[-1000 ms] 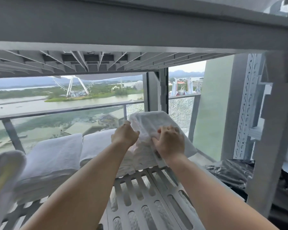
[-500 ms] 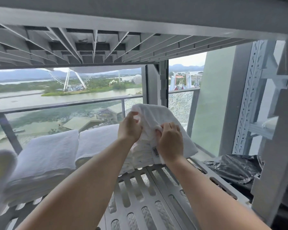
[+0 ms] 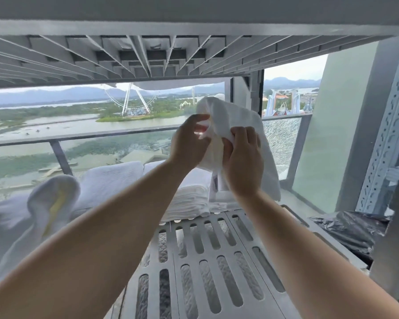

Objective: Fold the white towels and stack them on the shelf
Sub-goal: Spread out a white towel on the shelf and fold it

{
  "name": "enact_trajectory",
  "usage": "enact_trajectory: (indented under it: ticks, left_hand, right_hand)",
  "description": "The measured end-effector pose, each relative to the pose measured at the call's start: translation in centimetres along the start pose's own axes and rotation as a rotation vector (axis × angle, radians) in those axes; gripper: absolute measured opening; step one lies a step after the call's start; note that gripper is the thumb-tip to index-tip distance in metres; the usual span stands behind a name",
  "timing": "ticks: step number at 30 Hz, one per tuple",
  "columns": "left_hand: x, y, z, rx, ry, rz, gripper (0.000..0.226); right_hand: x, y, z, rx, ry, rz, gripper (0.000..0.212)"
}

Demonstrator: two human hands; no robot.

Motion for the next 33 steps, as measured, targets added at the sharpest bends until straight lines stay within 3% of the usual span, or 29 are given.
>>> enact_trajectory:
  ticks: [11,21,25,29,33]
  left_hand:
    - [12.0,3.2,-7.1,0.067,-0.061,0.028,0.049]
    - [22.9,13.1,-22.1,0.251,-0.062,-0.103,0.046]
    - [24.1,16.2,-26.8,0.289,0.015,-0.135,0.038]
    - [25.0,17.6,-27.9,0.185,-0.166,-0.138,0.031]
    - [25.8,19.6,-27.5,0.045,-0.377,-0.153,0.028]
  right_hand:
    - [-5.1,2.7,-10.5,0.066,-0.204,-0.130,0.009]
    - [-12.3,10.9,-22.7,-0.003,-0.278,-0.237,0.014]
    - [-14.2,15.4,-26.1,0.029,-0.102,-0.389,0.018]
    - [-14.4,18.7,-25.8,-0.053,0.240,-0.470,0.032]
    - [-14.1,20.9,-25.2,-0.226,0.202,-0.483,0.035]
Point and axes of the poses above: each hand's wrist, its own y-axis away from the middle knuckle, its own x-axis out of the back of the hand, z = x × y, the point moved 6 cm from there along -y, towards the middle knuckle, and after that the axes turned 13 degrees about -y, right-handed, at the moved point
